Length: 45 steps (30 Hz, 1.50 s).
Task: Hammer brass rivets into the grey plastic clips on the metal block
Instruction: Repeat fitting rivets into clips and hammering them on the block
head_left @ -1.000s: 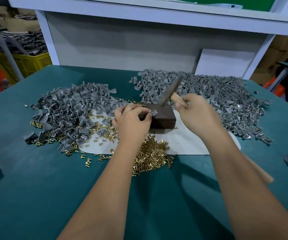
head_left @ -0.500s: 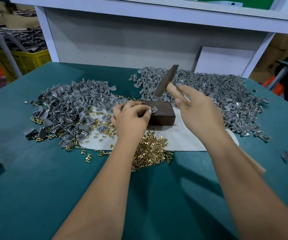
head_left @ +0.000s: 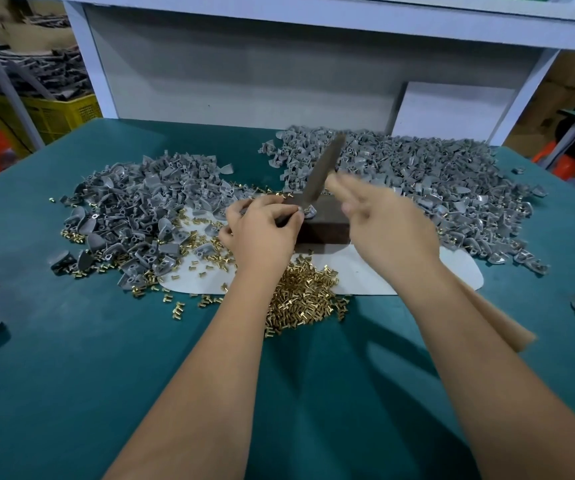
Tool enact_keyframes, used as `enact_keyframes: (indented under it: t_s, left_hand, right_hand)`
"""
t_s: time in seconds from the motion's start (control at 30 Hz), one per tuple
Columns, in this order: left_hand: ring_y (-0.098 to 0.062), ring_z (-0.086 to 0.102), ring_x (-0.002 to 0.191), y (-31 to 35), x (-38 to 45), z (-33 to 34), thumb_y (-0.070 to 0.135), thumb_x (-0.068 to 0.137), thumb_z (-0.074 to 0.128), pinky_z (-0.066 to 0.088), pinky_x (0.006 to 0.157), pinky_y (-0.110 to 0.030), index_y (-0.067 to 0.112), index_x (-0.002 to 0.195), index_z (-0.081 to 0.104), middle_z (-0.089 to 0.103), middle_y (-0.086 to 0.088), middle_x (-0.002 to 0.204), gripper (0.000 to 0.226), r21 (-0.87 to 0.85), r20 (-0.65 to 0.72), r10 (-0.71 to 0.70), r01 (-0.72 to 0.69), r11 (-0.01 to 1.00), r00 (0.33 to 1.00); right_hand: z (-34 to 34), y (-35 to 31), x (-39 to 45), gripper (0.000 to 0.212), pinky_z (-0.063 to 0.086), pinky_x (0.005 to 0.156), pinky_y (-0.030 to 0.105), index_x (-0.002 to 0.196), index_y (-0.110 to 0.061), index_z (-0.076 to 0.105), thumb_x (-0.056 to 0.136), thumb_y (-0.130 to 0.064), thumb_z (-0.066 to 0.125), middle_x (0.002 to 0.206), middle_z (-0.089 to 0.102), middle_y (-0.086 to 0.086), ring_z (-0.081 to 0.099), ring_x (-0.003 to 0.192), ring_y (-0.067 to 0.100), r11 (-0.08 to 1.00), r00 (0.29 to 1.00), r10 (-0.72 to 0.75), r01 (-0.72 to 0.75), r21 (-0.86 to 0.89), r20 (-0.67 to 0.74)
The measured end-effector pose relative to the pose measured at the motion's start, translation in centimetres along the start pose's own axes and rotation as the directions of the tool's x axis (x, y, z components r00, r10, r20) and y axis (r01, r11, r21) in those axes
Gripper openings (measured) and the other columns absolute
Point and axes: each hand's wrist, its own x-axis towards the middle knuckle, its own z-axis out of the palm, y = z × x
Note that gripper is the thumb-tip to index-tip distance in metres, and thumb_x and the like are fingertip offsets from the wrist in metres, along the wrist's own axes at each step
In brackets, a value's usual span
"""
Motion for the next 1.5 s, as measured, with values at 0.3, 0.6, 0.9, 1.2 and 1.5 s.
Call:
enact_keyframes:
  t_s: [0.3, 0.6, 0.9, 1.2, 1.5]
  left_hand:
    - [-0.015, 0.024, 0.132, 0.0, 0.0, 0.0, 0.05, 0.088, 0.066, 0.015, 0.097, -0.04, 0.044, 0.092, 0.075, 0.058, 0.028, 0.126, 0.011, 0.007, 0.007, -0.014, 0.014, 1.0, 1.0]
    - [-0.015, 0.024, 0.133, -0.1, 0.0, -0.1, 0.052, 0.089, 0.064, 0.015, 0.098, -0.042, 0.044, 0.095, 0.074, 0.057, 0.028, 0.128, 0.015, 0.016, 0.019, -0.011, 0.011, 1.0, 1.0]
    - [-0.015, 0.026, 0.132, -0.1, 0.0, -0.1, 0.052, 0.088, 0.065, 0.013, 0.094, -0.038, 0.046, 0.094, 0.074, 0.059, 0.029, 0.125, 0.013, -0.006, 0.018, -0.03, 0.03, 1.0, 0.999]
    - [-0.014, 0.025, 0.132, -0.1, 0.0, -0.2, 0.051, 0.088, 0.065, 0.014, 0.093, -0.039, 0.045, 0.096, 0.074, 0.059, 0.029, 0.125, 0.013, -0.005, 0.028, -0.046, 0.047, 0.999, 0.999]
    - [-0.015, 0.026, 0.132, -0.2, 0.1, -0.2, 0.053, 0.088, 0.065, 0.017, 0.1, -0.044, 0.045, 0.096, 0.074, 0.059, 0.031, 0.124, 0.015, 0.003, 0.021, -0.042, 0.042, 0.999, 0.999]
  right_hand:
    - [0.4, 0.1, -0.6, 0.043, 0.051, 0.075, 0.038, 0.135, -0.055, 0.039, 0.098, -0.033, 0.043, 0.125, 0.063, -0.011, 0.062, 0.106, 0.024, 0.996, 0.999, 0.035, -0.032, 0.079, -0.04]
    - [0.9, 0.9, 0.2, 0.037, 0.041, 0.079, 0.032, 0.132, -0.052, 0.045, 0.098, -0.037, 0.046, 0.129, 0.058, -0.021, 0.056, 0.117, 0.015, 0.915, 0.985, 0.171, -0.166, 0.368, 0.02]
    - [1.7, 2.9, 1.9, 0.035, 0.027, 0.053, 0.025, 0.128, -0.048, 0.051, 0.095, -0.036, 0.049, 0.084, 0.055, -0.015, 0.034, 0.06, 0.001, 0.778, 0.965, 0.187, -0.26, 0.573, 0.184]
    - [2.3, 3.1, 2.0, 0.037, 0.027, 0.054, 0.024, 0.129, -0.046, 0.051, 0.093, -0.043, 0.052, 0.073, 0.048, -0.02, 0.036, 0.061, 0.003, 0.741, 0.955, 0.223, -0.297, 0.603, 0.196]
    - [2.1, 2.6, 1.7, 0.034, 0.029, 0.042, 0.02, 0.13, -0.041, 0.054, 0.096, -0.039, 0.051, 0.065, 0.046, -0.018, 0.035, 0.045, 0.006, 0.704, 0.946, 0.243, -0.324, 0.632, 0.214]
